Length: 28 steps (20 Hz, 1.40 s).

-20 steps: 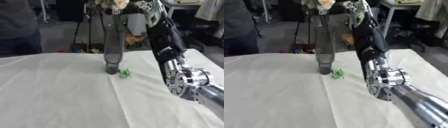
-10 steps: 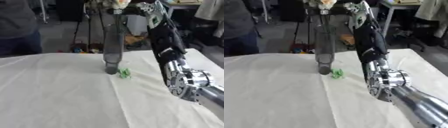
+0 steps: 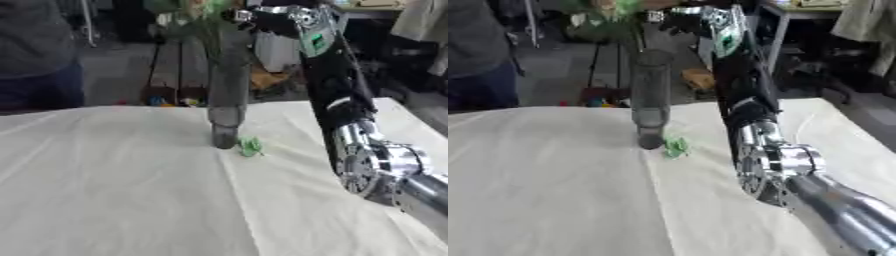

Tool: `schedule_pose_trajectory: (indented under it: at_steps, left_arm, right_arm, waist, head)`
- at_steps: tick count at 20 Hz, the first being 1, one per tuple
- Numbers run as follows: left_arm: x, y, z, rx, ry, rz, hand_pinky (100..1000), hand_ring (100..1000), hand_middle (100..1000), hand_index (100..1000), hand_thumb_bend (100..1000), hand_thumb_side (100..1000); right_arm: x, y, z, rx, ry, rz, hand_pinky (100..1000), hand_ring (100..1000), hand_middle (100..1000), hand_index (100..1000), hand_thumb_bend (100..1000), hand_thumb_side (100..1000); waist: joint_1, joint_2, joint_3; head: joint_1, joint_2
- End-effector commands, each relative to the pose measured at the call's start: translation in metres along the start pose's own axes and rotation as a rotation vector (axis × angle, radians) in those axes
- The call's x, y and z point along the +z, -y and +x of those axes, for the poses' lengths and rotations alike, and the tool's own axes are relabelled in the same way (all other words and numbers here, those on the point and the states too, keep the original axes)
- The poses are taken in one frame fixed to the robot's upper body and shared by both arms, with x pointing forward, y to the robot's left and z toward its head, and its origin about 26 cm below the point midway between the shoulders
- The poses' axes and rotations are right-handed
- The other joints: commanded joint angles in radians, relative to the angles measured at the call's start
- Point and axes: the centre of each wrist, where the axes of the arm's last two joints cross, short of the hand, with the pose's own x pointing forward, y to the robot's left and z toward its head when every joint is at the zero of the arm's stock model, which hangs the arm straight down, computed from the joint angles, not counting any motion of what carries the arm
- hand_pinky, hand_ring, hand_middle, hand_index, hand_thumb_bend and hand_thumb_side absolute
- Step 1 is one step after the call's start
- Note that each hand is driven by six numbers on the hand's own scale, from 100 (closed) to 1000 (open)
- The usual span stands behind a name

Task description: Arrange flowers into the vase.

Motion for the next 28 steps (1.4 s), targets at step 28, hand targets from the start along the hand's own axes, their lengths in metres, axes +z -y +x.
schedule_pose_trajectory:
  at_steps: [28]
  left_arm:
    - [-0.0027, -0.0069, 0.0070, -0.020, 0.021, 0.011, 584, 684, 738, 822, 776, 846]
  right_arm:
    - [0.0119, 0.0168, 0.0038, 0.046, -0.009, -0.032, 1000, 1000, 1000, 1000, 529, 940]
  waist:
    - [0.010, -0.020, -0.006]
  head:
    - [0.003, -0.012]
